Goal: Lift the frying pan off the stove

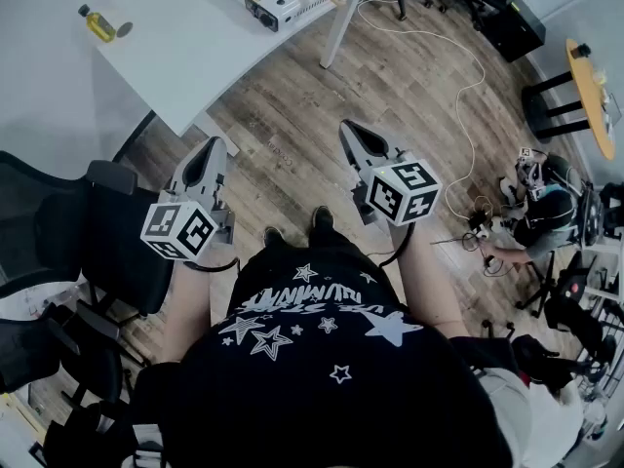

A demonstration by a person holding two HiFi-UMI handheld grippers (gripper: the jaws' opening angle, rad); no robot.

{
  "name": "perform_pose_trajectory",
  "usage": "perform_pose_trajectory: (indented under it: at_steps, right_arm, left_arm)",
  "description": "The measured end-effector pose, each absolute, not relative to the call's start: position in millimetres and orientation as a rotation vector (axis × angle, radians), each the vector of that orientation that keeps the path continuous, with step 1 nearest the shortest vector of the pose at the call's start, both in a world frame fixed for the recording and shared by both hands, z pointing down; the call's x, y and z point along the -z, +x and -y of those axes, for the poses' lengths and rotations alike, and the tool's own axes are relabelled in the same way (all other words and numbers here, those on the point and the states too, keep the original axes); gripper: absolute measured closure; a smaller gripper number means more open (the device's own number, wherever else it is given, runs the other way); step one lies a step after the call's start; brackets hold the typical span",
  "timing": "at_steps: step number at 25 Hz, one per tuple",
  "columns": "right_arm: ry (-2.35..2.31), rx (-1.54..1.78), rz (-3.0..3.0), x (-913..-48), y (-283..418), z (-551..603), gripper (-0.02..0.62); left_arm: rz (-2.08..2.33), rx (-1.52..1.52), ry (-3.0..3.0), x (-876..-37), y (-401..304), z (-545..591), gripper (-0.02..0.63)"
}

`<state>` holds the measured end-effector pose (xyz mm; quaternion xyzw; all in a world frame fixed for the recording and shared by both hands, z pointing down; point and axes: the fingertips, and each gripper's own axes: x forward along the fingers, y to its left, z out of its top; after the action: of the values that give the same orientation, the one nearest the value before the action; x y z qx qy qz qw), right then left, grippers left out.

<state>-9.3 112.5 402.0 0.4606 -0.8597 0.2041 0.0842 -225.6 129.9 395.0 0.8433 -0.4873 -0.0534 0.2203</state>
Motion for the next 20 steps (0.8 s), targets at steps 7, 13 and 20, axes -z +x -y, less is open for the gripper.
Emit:
perform_pose_trajectory:
  at_steps: [7, 13, 20]
  right_arm:
    - [1.375, -0.618, 2.565, -408.3, -28.7, -127.5, 0.588]
    - [1.385, -0.634, 2.568, -411.3, -37.1, -133.0, 0.588]
    - [1.37, -0.633, 2.566, -410.7, -55.5, -129.1, 0.589]
  left_arm:
    - [1.318, 0.109, 2.368, -398.3, -227.3, -135.0, 0.592]
    - [1.282, 0.099, 2.385, -400.7, -227.8, -142.0, 0.592]
    - [1.306, 0.105, 2.369, -398.0, -246.0, -144.5, 0.592]
